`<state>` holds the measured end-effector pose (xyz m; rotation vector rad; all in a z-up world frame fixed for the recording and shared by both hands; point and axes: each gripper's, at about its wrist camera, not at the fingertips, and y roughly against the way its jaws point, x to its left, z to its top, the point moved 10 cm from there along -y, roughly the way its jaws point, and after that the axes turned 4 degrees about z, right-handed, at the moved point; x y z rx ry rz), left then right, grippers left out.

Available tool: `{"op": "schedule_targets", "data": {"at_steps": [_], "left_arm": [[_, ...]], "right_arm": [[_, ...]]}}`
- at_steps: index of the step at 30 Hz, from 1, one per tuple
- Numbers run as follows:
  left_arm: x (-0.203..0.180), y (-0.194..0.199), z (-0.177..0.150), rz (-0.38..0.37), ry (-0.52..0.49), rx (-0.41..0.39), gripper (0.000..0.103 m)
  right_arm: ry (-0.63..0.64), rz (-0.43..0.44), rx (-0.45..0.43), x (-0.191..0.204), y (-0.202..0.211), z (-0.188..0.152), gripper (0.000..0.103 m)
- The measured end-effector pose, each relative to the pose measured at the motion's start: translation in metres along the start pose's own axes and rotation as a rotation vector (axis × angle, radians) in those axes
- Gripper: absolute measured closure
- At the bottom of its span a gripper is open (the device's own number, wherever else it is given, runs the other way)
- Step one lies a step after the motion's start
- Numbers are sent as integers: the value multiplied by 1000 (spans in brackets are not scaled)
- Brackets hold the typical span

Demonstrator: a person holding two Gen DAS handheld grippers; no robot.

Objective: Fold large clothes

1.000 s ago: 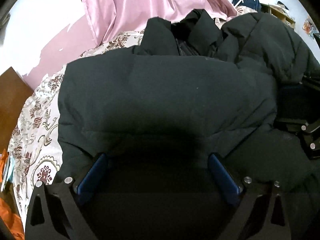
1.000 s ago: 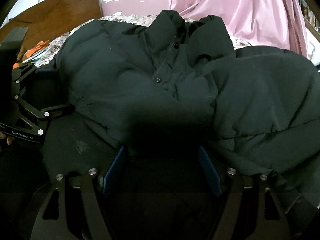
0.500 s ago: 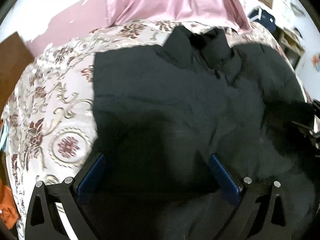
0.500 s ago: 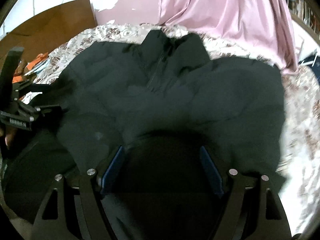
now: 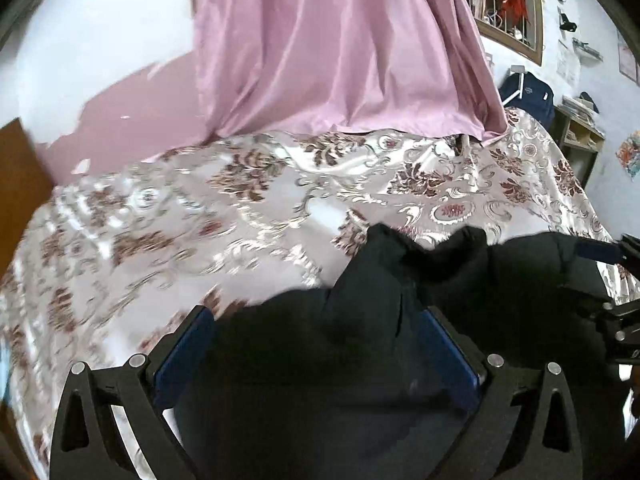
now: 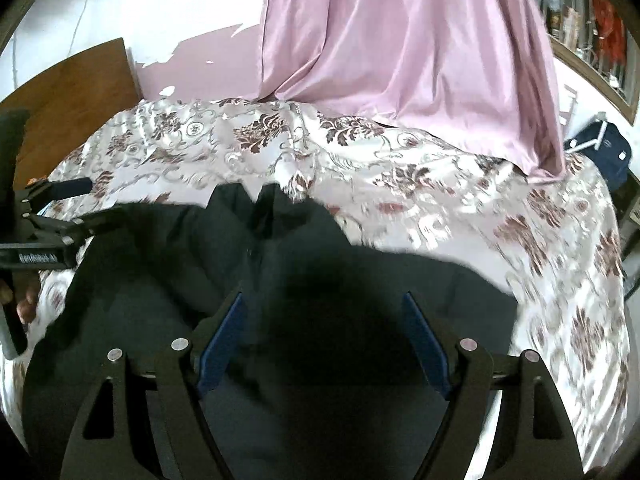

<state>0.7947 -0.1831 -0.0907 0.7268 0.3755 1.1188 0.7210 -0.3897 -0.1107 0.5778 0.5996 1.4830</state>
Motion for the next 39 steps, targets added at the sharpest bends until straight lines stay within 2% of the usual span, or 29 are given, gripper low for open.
{"op": "schedule_targets", "data": {"at_steps": [3, 4, 6, 8, 9, 11, 12, 13, 14, 17, 20, 23, 25, 29, 32, 36, 39], "left_arm": [[-6, -33, 11, -54, 18, 17, 3], [-7, -38, 13, -68, 28, 13, 4], [-4, -61, 15, -123, 76, 33, 11], [-4, -75, 14, -177, 115, 61, 36], [-6, -81, 14, -213, 129, 64, 42], [-11, -84, 15, -269, 147, 57, 65], [-16, -83, 16, -303, 149, 47, 72], [-19, -81, 16, -318, 149, 43, 87], [-23, -79, 15, -334, 151, 38, 94], [-22, -76, 15, -312, 171, 15, 96], [-11, -67, 14, -308, 225, -14, 97], [-3, -48, 10, -340, 272, -47, 98], [1, -31, 2, -360, 275, -71, 98], [16, -10, -25, -359, 290, -66, 98], [22, -15, -47, -343, 277, -28, 98], [21, -35, -78, -307, 251, 37, 98], [20, -43, -88, -288, 244, 40, 98]], "right_arm": [[8, 2, 39, 3, -40, 25, 34], [5, 6, 57, 5, -50, 28, 39], [5, 30, 103, 6, -79, 37, 42], [-1, 52, 141, 11, -102, 38, 46], [-2, 73, 160, 14, -114, 38, 48], [3, 70, 184, 17, -129, 35, 66], [2, 61, 166, 18, -134, 36, 66], [-8, 57, 147, 18, -137, 37, 71], [-18, 57, 136, 18, -138, 37, 78], [-92, 86, 86, 13, -132, 38, 88], [-150, 120, 12, 5, -115, 36, 90], [-201, 159, -63, -5, -91, 29, 92], [-247, 195, -116, -13, -70, 16, 94], [-289, 240, -159, -25, -44, -15, 96], [-259, 234, -129, -27, -40, -46, 97], [-206, 169, -31, -30, -65, -84, 97], [-169, 128, -5, -32, -79, -101, 98]]}}
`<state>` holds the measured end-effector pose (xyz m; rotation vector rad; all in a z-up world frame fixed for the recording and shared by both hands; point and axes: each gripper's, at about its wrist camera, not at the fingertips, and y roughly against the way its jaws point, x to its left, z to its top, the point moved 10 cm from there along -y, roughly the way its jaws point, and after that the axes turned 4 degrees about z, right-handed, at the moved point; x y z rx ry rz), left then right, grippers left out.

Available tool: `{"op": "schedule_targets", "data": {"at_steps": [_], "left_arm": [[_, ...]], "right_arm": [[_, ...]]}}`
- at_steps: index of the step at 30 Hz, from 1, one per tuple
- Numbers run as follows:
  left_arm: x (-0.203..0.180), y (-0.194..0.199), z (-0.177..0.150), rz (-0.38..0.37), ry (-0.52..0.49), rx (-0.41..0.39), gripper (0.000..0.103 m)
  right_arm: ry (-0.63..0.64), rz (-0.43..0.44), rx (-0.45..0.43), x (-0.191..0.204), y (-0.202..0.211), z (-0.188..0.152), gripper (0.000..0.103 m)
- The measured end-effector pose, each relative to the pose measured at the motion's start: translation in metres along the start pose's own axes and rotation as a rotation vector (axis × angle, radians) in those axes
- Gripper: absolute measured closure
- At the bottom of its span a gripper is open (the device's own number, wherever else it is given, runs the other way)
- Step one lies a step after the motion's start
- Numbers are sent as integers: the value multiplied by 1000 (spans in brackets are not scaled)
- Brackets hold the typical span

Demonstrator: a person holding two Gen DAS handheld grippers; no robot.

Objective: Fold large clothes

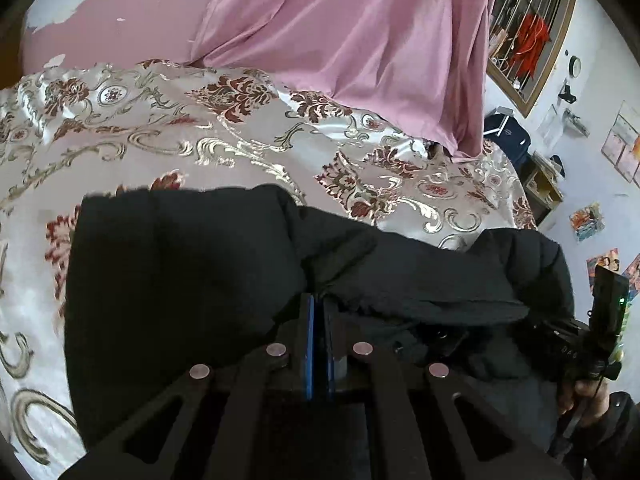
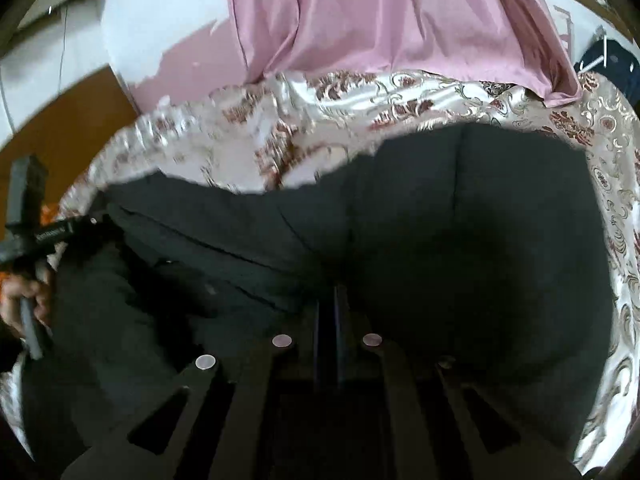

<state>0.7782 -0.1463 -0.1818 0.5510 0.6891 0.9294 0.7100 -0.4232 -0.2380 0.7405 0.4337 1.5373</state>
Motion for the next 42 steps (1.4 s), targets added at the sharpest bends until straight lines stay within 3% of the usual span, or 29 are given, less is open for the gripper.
{"op": "schedule_targets", "data": {"at_steps": [5, 9, 12, 14, 16, 18, 20, 23, 25, 27, 31, 33, 35, 38, 39, 42], "left_arm": [[-2, 7, -3, -3, -14, -25, 98], [-4, 19, -2, -17, -10, -36, 98], [-9, 25, -6, -18, -34, -39, 98], [-9, 25, -8, -18, -31, -39, 98], [-9, 27, -9, -23, -24, -38, 98], [-10, 30, -9, -28, -18, -32, 97], [-12, 37, -10, -12, -35, -28, 97], [-18, 63, -10, -9, -94, -85, 96], [-24, 82, -9, -39, -110, -128, 96], [-29, 86, -4, -61, -102, -138, 96], [-52, 60, 11, -97, -121, -97, 96], [-69, 35, 9, -134, -145, -38, 96], [-81, 6, -7, -128, -196, 75, 97], [-80, -32, -41, -55, -282, 221, 97], [-73, -42, -50, -31, -270, 261, 98], [-64, -56, -59, -14, -243, 295, 99]], "right_arm": [[-1, 2, -22, -1, 1, 3, 98], [-29, 57, -69, 6, 22, 10, 94], [-27, 169, -215, 25, 68, 20, 94], [-10, 197, -301, 36, 93, 32, 81], [-28, 205, -316, 44, 96, 49, 67], [-62, 211, -289, 50, 82, 65, 66], [-78, 195, -194, 54, 49, 77, 66], [-116, 174, -41, 53, -3, 69, 66], [-172, 231, 55, 50, -31, 51, 66], [-195, 273, 67, 50, -40, 32, 66], [-169, 297, 52, 54, -40, 17, 68], [-134, 301, 87, 57, -40, 12, 68], [-80, 303, 128, 60, -38, 8, 68], [-16, 299, 193, 62, -39, 1, 68], [-1, 291, 215, 62, -42, -3, 68], [70, 233, 262, 68, -59, -14, 67]]}}
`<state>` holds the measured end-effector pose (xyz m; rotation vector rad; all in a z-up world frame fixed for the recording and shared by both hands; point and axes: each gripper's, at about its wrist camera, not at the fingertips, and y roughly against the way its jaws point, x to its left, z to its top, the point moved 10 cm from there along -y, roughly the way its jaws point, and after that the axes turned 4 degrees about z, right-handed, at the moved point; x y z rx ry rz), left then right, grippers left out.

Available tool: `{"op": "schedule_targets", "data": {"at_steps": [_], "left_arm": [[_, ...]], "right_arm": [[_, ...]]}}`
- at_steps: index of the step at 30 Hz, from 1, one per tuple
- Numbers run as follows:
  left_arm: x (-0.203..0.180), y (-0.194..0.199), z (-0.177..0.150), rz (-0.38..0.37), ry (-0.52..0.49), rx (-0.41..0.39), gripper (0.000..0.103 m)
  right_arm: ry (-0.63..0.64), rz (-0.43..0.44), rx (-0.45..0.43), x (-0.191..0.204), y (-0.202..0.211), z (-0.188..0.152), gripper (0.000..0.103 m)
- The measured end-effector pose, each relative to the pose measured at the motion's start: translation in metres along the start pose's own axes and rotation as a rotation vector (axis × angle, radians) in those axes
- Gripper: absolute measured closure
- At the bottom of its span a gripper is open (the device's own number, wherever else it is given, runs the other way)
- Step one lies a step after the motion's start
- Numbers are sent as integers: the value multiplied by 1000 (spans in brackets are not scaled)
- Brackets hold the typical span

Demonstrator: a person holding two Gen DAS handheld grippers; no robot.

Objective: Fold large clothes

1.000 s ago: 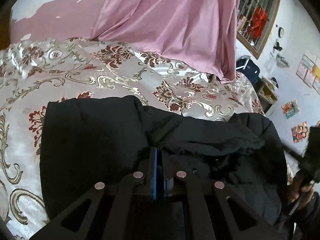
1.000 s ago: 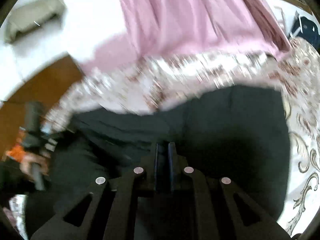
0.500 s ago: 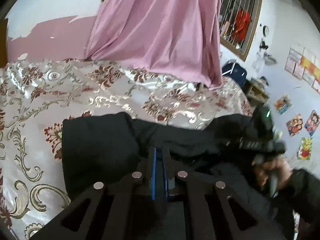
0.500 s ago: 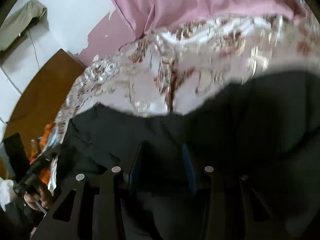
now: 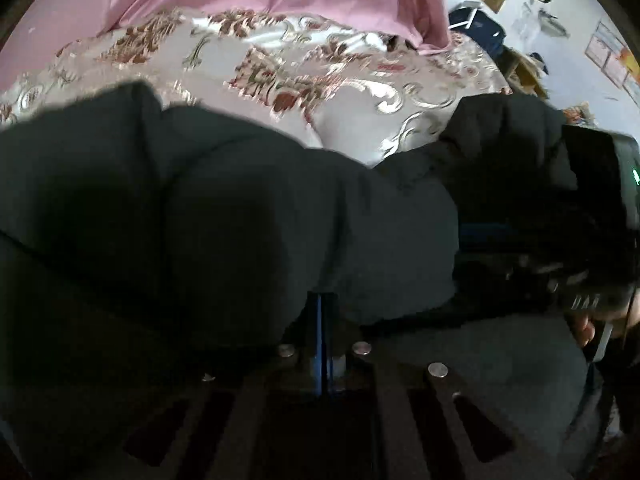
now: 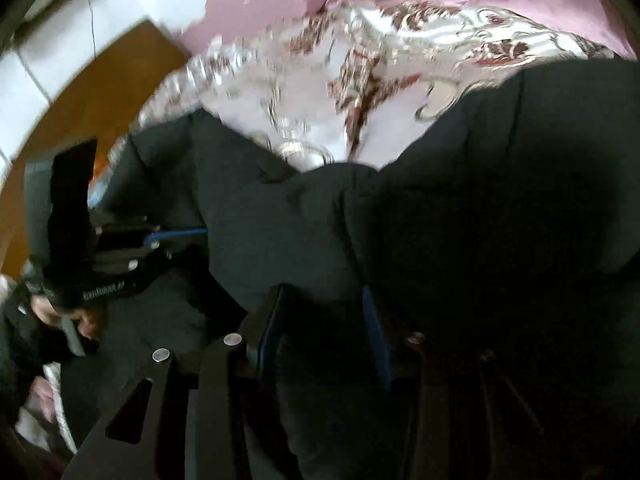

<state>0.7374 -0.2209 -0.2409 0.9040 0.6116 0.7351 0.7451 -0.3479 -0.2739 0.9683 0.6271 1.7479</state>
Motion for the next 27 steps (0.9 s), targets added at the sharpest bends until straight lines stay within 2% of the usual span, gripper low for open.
{"op": "schedule_targets", "data": {"at_steps": [3, 9, 11, 14, 17, 19, 22, 27], "left_arm": [[5, -8, -2, 5, 7, -11, 99], [5, -6, -3, -8, 9, -55, 99], [3, 1, -1, -49, 14, -95, 99], [7, 13, -4, -95, 57, -144, 99], [12, 16, -6, -93, 86, -170, 99], [15, 14, -7, -88, 92, -165, 99], [16, 7, -7, -73, 91, -145, 99], [17, -2, -5, -91, 111, -121, 99]], "right_arm": [[53, -63, -8, 0, -16, -2, 67], [48, -76, -31, -4, -21, -1, 68], [57, -82, -60, -1, -17, -2, 67], [46, -18, -168, 6, 2, -3, 66], [10, 4, -211, 6, 10, -3, 66], [3, -28, -200, 4, 6, -3, 66], [46, -135, -146, 4, -5, -6, 66], [71, -218, -86, -2, -17, -8, 66]]}}
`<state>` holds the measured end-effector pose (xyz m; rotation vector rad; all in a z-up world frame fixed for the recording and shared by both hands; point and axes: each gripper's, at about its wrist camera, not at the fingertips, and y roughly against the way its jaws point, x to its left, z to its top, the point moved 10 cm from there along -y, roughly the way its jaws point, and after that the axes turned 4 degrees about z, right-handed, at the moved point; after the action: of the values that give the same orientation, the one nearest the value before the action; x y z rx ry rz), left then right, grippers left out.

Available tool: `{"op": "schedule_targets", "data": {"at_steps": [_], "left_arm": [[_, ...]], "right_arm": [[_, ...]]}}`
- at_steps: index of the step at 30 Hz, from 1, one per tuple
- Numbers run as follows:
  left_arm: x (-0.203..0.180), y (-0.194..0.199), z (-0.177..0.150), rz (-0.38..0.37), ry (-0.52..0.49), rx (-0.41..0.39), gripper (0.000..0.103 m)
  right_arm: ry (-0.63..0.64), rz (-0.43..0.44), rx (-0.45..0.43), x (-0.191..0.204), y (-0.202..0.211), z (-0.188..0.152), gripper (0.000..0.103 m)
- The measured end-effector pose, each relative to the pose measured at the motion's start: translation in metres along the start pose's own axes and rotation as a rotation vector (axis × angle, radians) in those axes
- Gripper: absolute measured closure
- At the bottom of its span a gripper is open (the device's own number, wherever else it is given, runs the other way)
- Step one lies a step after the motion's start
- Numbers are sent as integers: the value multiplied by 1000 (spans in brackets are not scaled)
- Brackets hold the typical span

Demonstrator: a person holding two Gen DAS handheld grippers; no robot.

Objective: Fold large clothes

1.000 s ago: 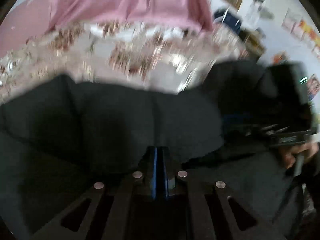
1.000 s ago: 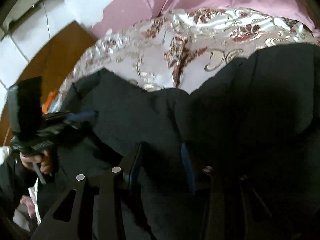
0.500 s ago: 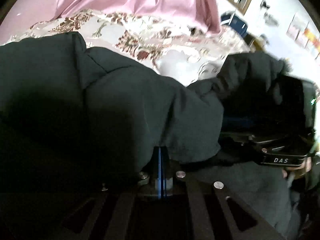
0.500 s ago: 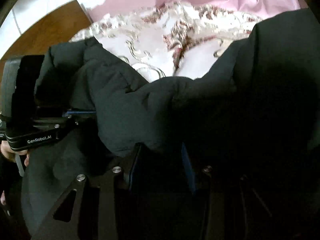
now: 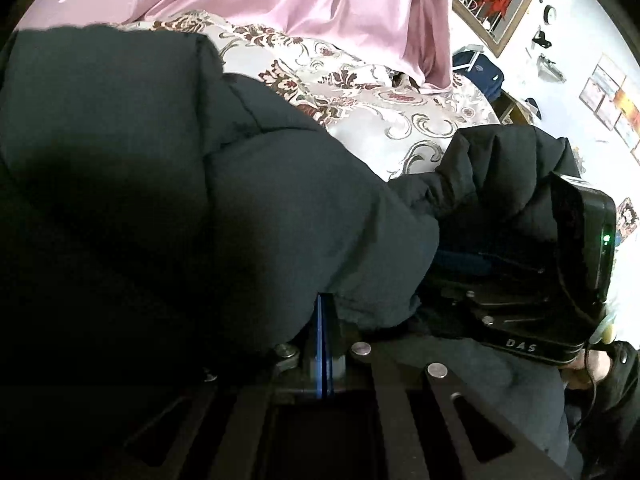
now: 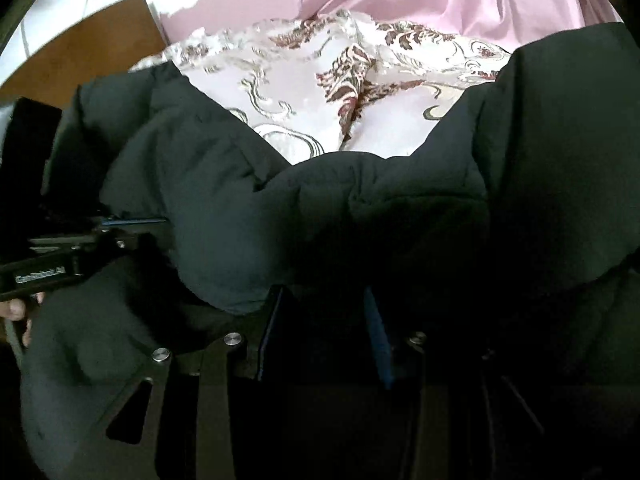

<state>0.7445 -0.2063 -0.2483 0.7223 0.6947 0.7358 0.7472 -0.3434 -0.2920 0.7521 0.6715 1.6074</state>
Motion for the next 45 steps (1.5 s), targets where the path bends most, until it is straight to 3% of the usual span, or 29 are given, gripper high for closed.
{"op": "schedule_targets", "data": {"at_steps": [4, 9, 12, 13, 17, 19, 22, 28, 33, 42, 45], "left_arm": [[-1, -1, -1, 4, 0, -1, 99], [-9, 28, -13, 110, 5, -88, 99], [-9, 64, -24, 146, 45, -200, 76], [-11, 75, -27, 146, 57, -225, 62], [-25, 125, -46, 169, 86, -292, 21], [-36, 151, -55, 160, 92, -306, 20], [-51, 183, -62, 164, 108, -306, 14], [-90, 258, -73, 187, 84, -360, 1], [-128, 324, -79, 218, 64, -453, 0], [-193, 418, -120, 305, -46, -561, 0], [-208, 441, -136, 304, -44, -585, 0]], "right_arm": [[6, -19, -2, 1, 0, 1, 66], [0, 11, -88, 8, 20, 2, 64], [-30, -12, -137, 10, 41, -8, 50], [-35, -14, -163, 14, 51, -12, 40], [-8, -90, -351, 22, 105, -21, 23], [7, -147, -454, 23, 141, -19, 21], [12, -204, -533, 23, 188, -15, 19], [-10, -188, -513, 33, 256, -15, 18], [24, -158, -521, 57, 323, -31, 15], [56, -122, -575, 110, 416, -72, 12], [93, -117, -591, 131, 445, -89, 11]]}}
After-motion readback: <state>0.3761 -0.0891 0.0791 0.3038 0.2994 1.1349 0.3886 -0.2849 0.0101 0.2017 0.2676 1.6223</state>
